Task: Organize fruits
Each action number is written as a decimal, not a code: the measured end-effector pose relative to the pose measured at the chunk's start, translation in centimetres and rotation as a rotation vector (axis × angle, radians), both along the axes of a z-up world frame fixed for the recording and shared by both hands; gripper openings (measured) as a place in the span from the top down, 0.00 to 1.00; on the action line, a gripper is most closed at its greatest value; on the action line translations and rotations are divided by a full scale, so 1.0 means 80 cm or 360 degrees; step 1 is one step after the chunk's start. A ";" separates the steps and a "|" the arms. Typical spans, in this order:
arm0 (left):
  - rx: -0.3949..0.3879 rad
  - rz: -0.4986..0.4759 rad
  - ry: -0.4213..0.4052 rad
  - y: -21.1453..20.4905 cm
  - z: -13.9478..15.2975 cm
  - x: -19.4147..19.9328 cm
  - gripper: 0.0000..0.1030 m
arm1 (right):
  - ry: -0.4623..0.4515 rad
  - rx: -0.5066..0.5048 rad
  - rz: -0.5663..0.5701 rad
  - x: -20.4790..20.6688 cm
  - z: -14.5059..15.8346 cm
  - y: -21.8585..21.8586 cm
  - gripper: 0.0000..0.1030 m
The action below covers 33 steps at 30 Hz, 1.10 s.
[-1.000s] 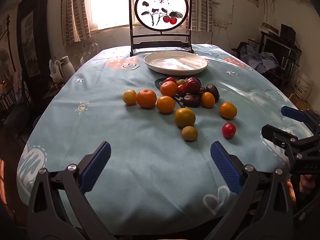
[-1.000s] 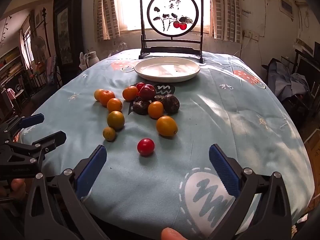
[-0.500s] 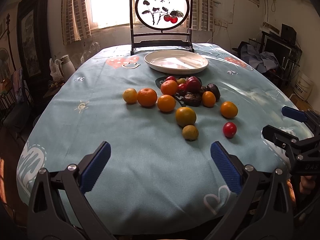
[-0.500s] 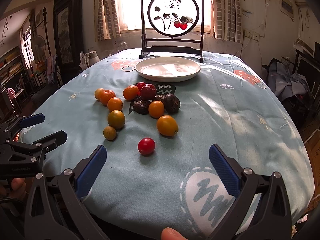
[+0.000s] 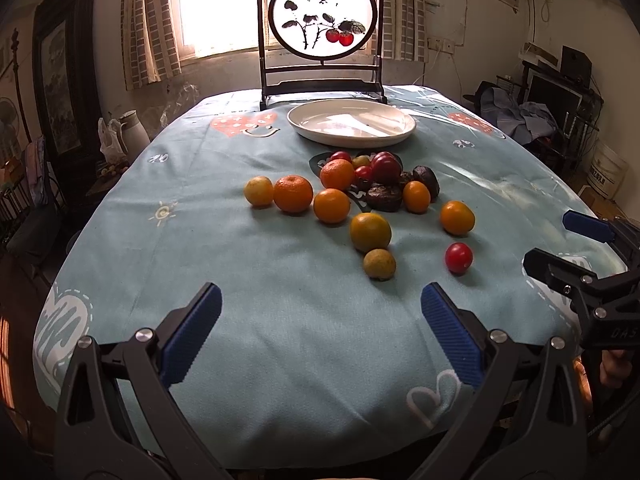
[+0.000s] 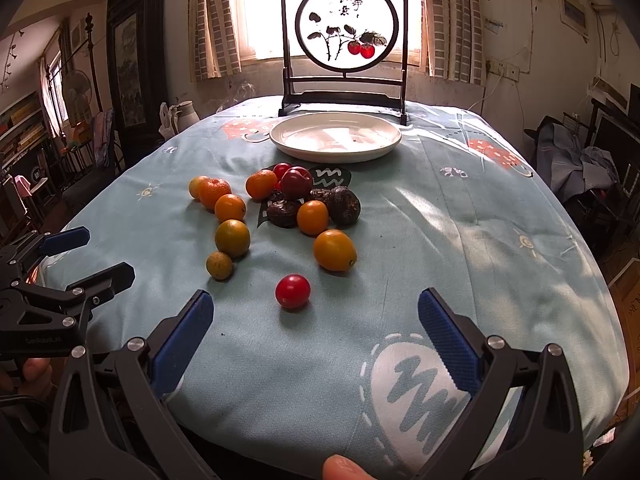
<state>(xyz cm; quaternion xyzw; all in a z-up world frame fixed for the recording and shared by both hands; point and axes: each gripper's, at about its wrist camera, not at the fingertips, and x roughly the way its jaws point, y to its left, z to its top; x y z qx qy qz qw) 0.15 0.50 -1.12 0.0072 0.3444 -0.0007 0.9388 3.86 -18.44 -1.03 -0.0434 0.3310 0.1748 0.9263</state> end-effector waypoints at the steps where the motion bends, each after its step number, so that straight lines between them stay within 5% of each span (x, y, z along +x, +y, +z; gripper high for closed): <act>1: 0.0000 0.0000 0.0001 0.000 -0.001 0.000 0.02 | 0.0001 0.0000 0.0000 0.000 0.000 0.000 0.01; 33: -0.0037 0.0000 0.0068 0.000 -0.013 0.008 0.02 | 0.0046 0.0012 -0.0010 0.005 -0.012 -0.004 0.01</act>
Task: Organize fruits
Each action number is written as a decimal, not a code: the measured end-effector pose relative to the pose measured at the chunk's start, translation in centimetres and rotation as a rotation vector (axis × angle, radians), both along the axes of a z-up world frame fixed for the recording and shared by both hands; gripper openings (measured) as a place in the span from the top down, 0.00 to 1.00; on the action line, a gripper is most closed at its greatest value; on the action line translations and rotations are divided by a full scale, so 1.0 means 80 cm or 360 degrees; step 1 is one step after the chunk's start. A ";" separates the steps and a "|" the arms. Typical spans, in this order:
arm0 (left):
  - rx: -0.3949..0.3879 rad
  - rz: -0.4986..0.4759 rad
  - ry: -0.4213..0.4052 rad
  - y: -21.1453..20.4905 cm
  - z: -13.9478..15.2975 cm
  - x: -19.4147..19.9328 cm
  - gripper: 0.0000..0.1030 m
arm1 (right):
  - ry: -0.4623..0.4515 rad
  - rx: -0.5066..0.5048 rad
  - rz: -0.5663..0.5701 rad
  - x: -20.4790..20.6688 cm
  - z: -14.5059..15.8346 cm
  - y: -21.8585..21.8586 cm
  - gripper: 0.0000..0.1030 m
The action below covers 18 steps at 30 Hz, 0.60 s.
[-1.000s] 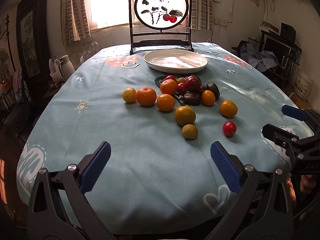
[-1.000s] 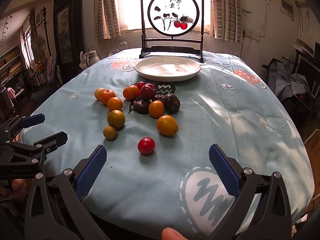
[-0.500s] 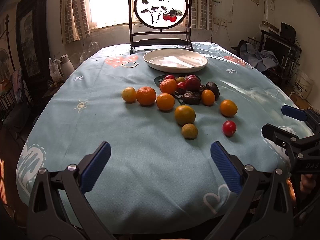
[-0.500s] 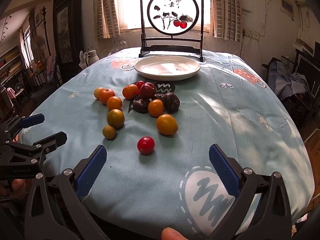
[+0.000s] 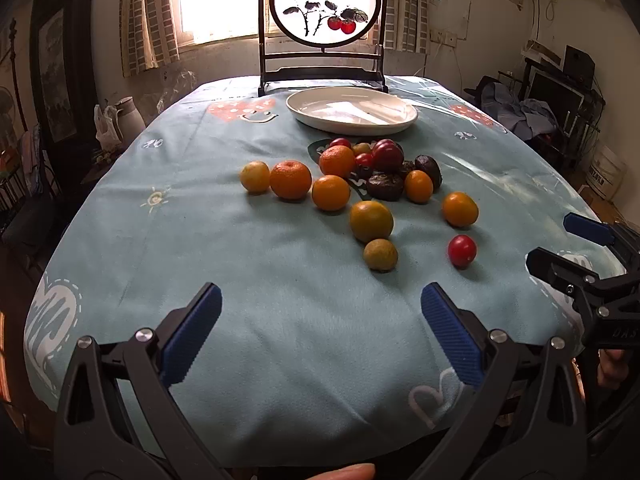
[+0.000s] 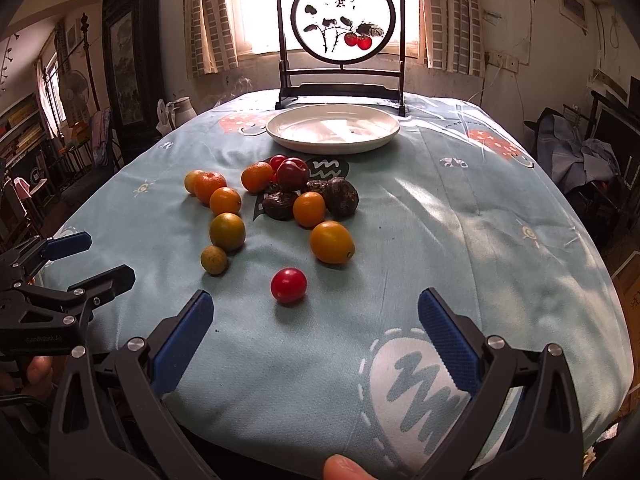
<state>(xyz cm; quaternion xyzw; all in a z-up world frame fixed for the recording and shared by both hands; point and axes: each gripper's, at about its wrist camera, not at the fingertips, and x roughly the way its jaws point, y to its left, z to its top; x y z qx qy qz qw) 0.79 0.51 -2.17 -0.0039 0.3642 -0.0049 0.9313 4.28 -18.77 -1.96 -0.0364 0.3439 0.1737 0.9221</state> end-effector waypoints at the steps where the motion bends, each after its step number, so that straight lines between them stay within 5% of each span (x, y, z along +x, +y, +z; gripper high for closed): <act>1: 0.0003 -0.0001 -0.0001 0.000 0.000 0.000 0.02 | 0.0006 0.0001 0.0000 0.001 0.000 -0.001 0.01; 13: -0.0040 -0.0060 0.0047 0.005 -0.023 0.018 0.02 | 0.0104 0.0083 0.0033 0.023 -0.023 -0.008 0.01; 18: -0.0106 -0.0139 0.0058 0.008 -0.032 0.031 0.03 | 0.0145 0.0087 0.0116 0.036 -0.038 0.002 0.28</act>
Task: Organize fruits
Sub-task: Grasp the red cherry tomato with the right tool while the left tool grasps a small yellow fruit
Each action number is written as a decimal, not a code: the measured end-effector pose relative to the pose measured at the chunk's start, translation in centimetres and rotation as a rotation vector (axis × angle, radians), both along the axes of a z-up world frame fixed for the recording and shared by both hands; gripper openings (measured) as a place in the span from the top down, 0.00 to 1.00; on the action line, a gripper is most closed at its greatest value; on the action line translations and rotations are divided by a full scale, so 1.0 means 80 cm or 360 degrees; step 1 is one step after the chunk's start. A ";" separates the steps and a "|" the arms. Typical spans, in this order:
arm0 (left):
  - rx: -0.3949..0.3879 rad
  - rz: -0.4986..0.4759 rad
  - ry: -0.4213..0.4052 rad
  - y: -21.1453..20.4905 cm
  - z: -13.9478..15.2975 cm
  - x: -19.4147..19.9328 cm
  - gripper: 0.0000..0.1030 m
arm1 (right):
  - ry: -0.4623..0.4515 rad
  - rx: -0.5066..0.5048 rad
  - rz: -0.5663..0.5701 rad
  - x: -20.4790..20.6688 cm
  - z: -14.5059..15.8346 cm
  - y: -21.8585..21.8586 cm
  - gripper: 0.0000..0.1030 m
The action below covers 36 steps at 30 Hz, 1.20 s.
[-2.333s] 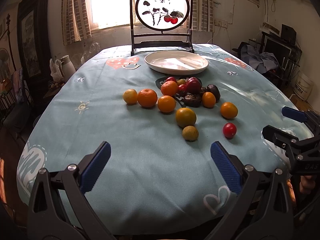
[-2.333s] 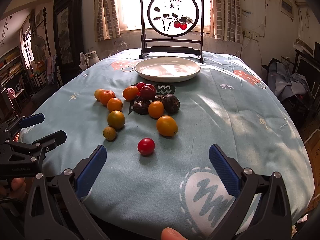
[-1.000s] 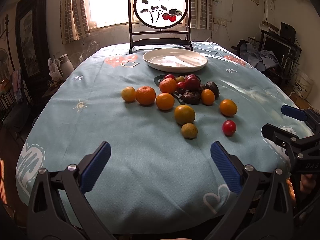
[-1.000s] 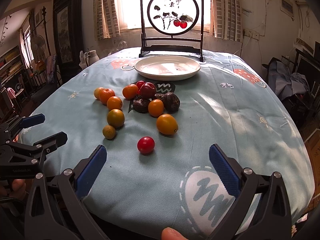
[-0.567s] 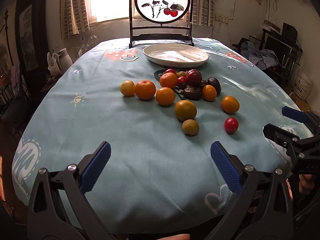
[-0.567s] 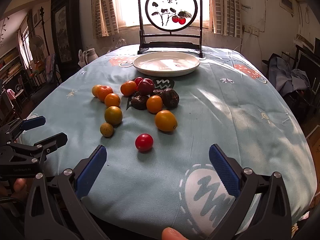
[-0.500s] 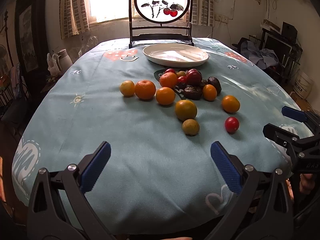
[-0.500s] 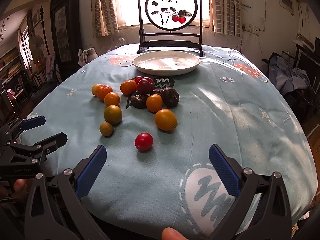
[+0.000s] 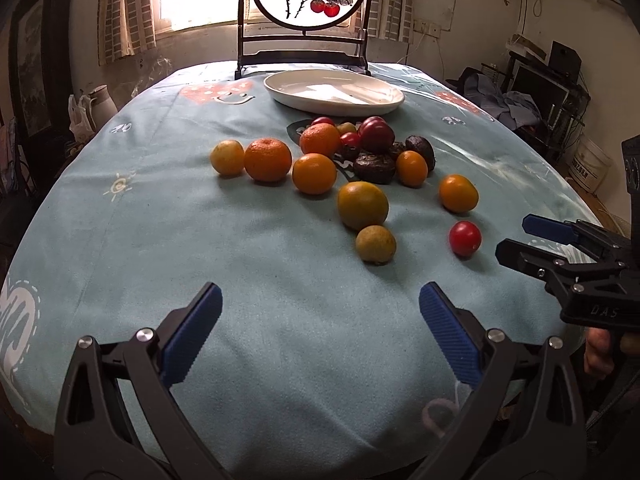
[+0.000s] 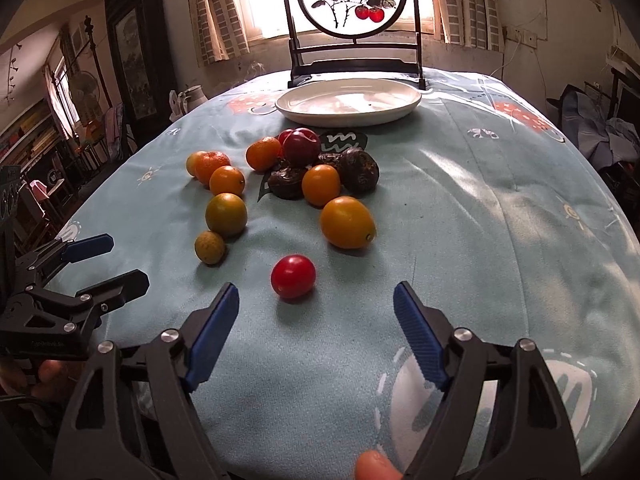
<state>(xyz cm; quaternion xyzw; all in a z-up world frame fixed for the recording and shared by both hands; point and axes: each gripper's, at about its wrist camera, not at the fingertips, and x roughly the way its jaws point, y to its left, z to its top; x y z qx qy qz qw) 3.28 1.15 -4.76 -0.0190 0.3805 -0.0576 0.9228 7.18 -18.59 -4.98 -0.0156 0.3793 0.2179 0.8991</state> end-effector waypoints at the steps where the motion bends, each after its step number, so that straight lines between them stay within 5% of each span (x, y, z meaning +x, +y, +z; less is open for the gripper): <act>1: -0.0018 -0.0019 0.0000 0.000 -0.001 0.003 0.06 | 0.0013 -0.0007 0.0018 0.004 -0.004 0.003 0.30; 7: -0.0079 -0.0166 0.0034 -0.007 -0.008 0.020 0.30 | 0.0095 -0.0001 0.0102 0.024 -0.020 0.021 0.44; 10: -0.0090 -0.0227 0.0036 -0.015 -0.008 0.027 0.33 | 0.0081 -0.0042 0.0103 0.032 -0.021 0.026 0.45; 15: -0.0098 -0.0259 0.0070 -0.022 -0.011 0.043 0.36 | 0.0102 -0.0041 0.0175 0.038 -0.025 0.031 0.70; 18: -0.0109 -0.0280 0.0129 -0.026 -0.016 0.053 0.52 | 0.0084 -0.0045 0.0185 0.036 -0.025 0.030 0.72; 30: -0.0041 -0.0266 0.0206 -0.044 -0.023 0.076 0.52 | 0.0095 0.0051 0.0210 0.037 -0.024 0.017 0.72; 36: -0.0016 -0.0259 0.0209 -0.044 -0.026 0.080 0.65 | 0.0098 0.0045 0.0219 0.037 -0.024 0.017 0.72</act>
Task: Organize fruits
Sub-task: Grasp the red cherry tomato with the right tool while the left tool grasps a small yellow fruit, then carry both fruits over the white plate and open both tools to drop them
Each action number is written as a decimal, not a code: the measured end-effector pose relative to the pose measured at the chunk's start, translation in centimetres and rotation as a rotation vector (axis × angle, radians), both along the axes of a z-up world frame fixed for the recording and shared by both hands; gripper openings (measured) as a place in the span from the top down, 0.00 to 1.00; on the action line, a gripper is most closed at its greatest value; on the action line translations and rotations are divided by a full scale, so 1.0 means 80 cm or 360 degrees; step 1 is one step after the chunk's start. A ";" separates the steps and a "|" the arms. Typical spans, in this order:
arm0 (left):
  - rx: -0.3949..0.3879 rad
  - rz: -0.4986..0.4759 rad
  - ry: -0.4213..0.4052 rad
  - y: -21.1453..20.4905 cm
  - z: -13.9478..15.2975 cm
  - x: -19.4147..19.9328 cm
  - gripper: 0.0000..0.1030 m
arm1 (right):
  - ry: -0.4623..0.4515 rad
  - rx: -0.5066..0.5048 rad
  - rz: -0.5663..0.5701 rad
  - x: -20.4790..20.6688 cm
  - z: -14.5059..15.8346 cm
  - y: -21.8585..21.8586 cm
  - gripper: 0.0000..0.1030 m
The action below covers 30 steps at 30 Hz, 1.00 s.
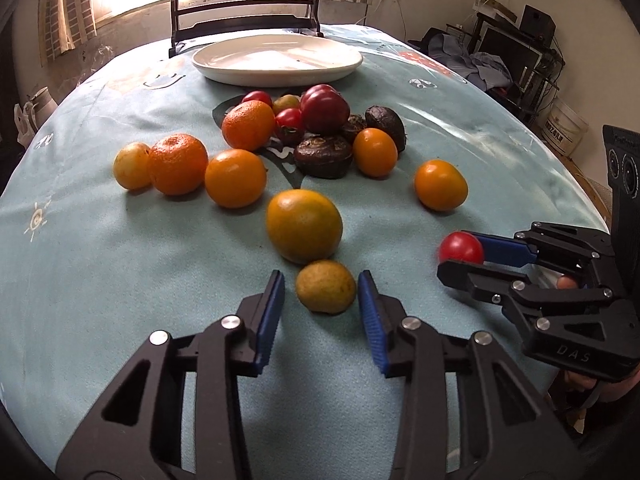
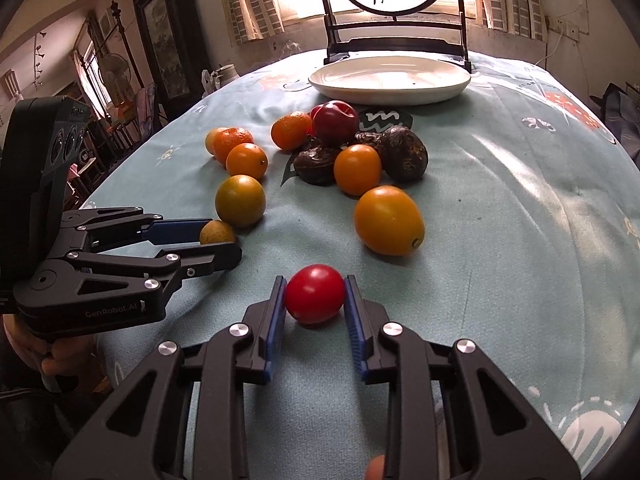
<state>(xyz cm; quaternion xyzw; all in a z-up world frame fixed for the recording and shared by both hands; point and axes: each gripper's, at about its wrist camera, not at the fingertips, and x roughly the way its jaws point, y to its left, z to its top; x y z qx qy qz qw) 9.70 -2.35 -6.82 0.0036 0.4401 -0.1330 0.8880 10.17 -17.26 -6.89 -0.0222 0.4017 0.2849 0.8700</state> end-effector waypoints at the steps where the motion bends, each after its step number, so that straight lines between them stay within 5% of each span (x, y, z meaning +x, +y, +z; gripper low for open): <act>1: -0.0004 -0.0007 0.0004 0.001 0.000 0.000 0.67 | 0.0004 0.0001 0.0000 0.001 0.000 0.000 0.72; 6: -0.0092 -0.0062 0.0030 0.008 0.009 0.001 0.72 | 0.0027 0.0053 0.0008 0.011 0.010 -0.006 0.72; 11: -0.0126 -0.0123 -0.0081 0.020 0.052 0.010 0.72 | -0.0026 0.0127 0.0034 0.043 0.047 -0.012 0.72; 18: -0.0129 -0.0064 -0.0197 0.041 0.112 0.148 0.72 | -0.0163 0.0180 -0.0113 0.176 0.093 0.000 0.72; 24: -0.0053 0.0037 -0.0015 0.037 0.082 0.297 0.71 | -0.0076 0.0058 -0.0170 0.292 0.070 0.030 0.72; 30: 0.0013 0.0054 0.0120 0.029 0.044 0.356 0.71 | 0.0003 -0.0066 -0.0154 0.338 0.039 0.048 0.72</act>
